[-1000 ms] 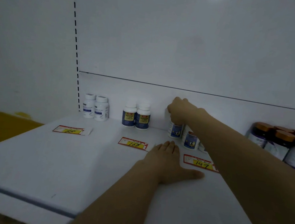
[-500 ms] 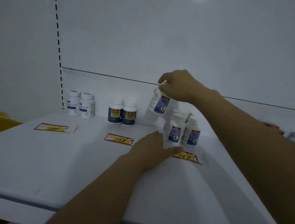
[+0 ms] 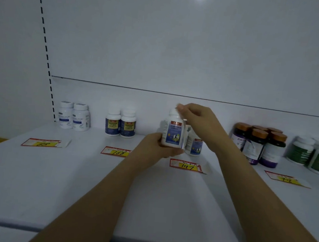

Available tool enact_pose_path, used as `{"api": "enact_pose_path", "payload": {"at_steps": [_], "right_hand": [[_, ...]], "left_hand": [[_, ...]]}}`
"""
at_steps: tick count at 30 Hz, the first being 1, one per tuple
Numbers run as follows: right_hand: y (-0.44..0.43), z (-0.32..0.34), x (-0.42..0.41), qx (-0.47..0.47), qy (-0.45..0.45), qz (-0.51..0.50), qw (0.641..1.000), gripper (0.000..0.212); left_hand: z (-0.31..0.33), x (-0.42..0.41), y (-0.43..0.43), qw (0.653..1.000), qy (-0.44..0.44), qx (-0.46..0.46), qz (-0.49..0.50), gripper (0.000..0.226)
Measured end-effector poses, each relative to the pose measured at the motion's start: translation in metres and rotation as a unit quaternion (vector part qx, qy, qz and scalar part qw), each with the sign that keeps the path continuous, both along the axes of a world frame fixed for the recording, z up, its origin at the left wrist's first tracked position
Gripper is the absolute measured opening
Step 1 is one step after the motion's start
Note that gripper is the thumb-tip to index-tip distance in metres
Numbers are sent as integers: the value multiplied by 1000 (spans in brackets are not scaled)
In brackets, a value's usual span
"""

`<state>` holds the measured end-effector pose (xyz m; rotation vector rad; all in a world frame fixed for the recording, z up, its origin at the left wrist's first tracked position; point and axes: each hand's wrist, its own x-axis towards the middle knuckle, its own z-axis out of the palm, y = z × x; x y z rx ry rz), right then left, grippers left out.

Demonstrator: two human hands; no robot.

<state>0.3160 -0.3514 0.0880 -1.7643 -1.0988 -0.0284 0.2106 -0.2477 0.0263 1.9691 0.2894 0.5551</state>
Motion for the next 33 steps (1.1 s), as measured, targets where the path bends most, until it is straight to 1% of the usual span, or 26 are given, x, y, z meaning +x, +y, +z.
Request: {"api": "enact_pose_path", "payload": {"at_steps": [2,4,7,15,22,25,28,31,33], "right_hand": [[-3,-4,2,28,78,54,995,22],[-5,-5,4,42,109,77,990,19],[-5,-7,5,44,114,85,989,20],[-5,-11,7,50,118,93,987,20],[-5,-11,7,50,112,99,988,19],[-5,-11,7,49,115,99,987,19],[-4,-10,7,52,125,91,987,18],[-2,-9,7,54,133,74,987,25],[-3,-8,7,59,148,73,985,22]], "left_hand": [[0,1,0,1000,-3,-9,-13,22],[0,1,1,1000,-7,-11,-24,21],[0,-1,0,999,-15,-23,-41,21],[1,-2,-2,998,-12,-35,-45,23],[1,-1,-2,998,-1,-34,-44,34],[1,-1,-2,998,4,-34,-43,33],[3,-2,-3,999,-8,-37,-39,33],[4,-1,-2,998,-27,-37,-34,34],[4,-2,-2,997,-31,-67,-39,33]]}}
